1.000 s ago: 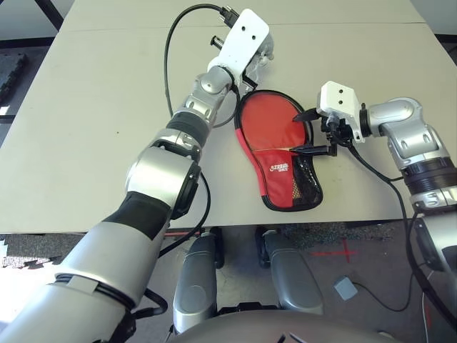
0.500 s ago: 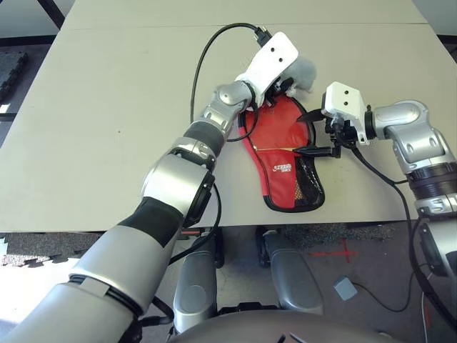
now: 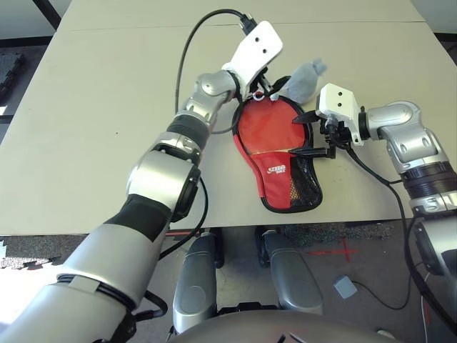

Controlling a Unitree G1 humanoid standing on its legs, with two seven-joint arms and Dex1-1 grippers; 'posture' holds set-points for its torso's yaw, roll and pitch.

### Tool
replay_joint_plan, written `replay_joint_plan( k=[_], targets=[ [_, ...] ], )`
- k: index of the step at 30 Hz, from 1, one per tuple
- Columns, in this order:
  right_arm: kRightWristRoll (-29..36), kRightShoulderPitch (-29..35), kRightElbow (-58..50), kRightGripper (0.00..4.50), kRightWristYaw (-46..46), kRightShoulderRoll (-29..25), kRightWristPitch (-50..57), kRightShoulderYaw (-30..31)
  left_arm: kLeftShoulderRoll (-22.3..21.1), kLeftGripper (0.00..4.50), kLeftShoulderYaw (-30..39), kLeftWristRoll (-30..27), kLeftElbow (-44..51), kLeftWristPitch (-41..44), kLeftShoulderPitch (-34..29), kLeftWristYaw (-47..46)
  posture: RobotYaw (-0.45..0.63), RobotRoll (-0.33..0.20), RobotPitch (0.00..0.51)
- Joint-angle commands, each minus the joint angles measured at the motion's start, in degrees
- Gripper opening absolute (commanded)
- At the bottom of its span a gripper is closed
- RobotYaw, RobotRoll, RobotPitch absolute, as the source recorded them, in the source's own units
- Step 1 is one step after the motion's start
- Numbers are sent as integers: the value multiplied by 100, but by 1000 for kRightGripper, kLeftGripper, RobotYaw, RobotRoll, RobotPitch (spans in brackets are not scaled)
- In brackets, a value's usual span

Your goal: Store the ping-pong paddle in its case and zip it.

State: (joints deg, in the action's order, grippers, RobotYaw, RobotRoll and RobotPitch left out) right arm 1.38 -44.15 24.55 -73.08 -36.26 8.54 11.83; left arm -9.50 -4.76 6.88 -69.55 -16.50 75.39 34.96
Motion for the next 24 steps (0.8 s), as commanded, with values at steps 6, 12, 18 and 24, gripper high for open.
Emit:
replay_joint_plan(
  k=[6, 12, 18, 24],
  targets=[
    [-233, 272, 294, 4500, 31, 20, 40, 270, -673, 4464, 154, -689, 1725, 720, -919, 1675, -56, 0, 282],
    [-233, 213, 391, 4500, 20, -2, 0, 244, -890, 4464, -138, -1264, 4410, 2382, -2226, 2487, -56, 0, 282],
    [-255, 154, 467, 4500, 23, 6, -51, 260, -919, 4464, -741, -1086, 5565, 3272, -3161, 2396, -39, 0, 275],
    [-171, -3, 541, 4500, 37, 20, -7, 172, -749, 4464, -1107, -759, 5265, 3272, -3421, 1898, -41, 0, 264]
  ],
)
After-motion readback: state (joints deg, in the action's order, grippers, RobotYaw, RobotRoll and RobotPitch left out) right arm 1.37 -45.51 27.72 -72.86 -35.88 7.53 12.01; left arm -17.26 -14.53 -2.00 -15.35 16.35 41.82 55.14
